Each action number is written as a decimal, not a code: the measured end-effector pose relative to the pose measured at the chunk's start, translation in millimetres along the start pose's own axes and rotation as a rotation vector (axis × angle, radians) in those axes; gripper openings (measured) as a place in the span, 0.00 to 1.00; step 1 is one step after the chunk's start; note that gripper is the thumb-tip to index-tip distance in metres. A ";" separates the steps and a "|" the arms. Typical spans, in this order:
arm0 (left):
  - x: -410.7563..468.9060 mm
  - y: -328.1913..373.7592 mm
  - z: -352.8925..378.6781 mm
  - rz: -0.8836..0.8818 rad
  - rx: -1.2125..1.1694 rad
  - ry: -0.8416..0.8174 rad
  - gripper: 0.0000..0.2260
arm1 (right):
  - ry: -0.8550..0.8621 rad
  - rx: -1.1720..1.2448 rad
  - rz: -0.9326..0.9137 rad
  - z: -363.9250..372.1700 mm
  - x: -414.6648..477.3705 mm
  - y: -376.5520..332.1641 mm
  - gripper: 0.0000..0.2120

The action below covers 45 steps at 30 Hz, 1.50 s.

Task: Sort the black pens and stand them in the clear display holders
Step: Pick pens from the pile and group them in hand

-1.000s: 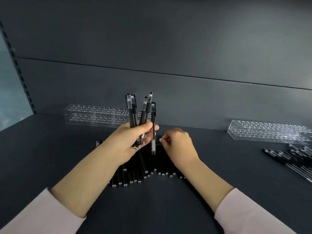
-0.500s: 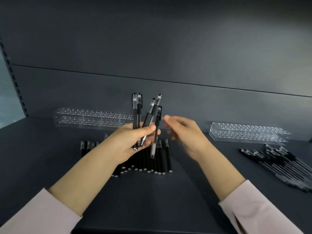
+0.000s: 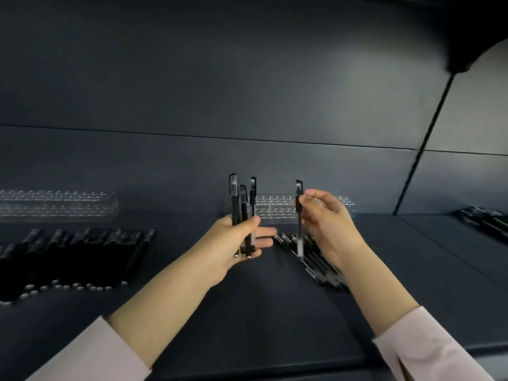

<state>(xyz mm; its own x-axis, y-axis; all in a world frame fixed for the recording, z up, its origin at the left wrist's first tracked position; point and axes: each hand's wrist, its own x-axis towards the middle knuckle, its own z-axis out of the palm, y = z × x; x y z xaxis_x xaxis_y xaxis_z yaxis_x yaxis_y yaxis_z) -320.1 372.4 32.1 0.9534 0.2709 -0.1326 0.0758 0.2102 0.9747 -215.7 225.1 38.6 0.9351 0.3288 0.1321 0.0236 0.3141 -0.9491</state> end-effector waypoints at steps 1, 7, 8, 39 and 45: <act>4.8 -4.3 11.2 -0.008 -0.006 0.011 0.09 | 0.035 -0.070 -0.028 -20.1 6.5 -1.5 0.06; 26.9 -24.3 55.6 0.002 0.031 0.059 0.09 | 0.038 -0.733 -0.102 -107.5 33.6 0.7 0.09; 28.0 -26.3 59.3 0.004 0.028 0.056 0.09 | 0.036 -0.799 -0.109 -114.7 36.0 3.0 0.09; 11.7 -27.7 44.5 -0.031 0.029 -0.198 0.11 | -0.235 -0.043 0.141 -36.2 6.6 9.3 0.01; 11.5 -28.2 22.5 -0.029 -0.032 -0.104 0.11 | -0.010 -0.727 0.013 -59.8 21.0 5.4 0.04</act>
<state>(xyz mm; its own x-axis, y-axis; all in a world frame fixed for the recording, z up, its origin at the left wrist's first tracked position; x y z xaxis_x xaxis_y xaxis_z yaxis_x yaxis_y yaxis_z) -304.7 348.5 7.2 0.9762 0.1659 -0.1400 0.0963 0.2471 0.9642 -174.8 180.4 19.1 0.9338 0.3376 0.1186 0.2445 -0.3601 -0.9003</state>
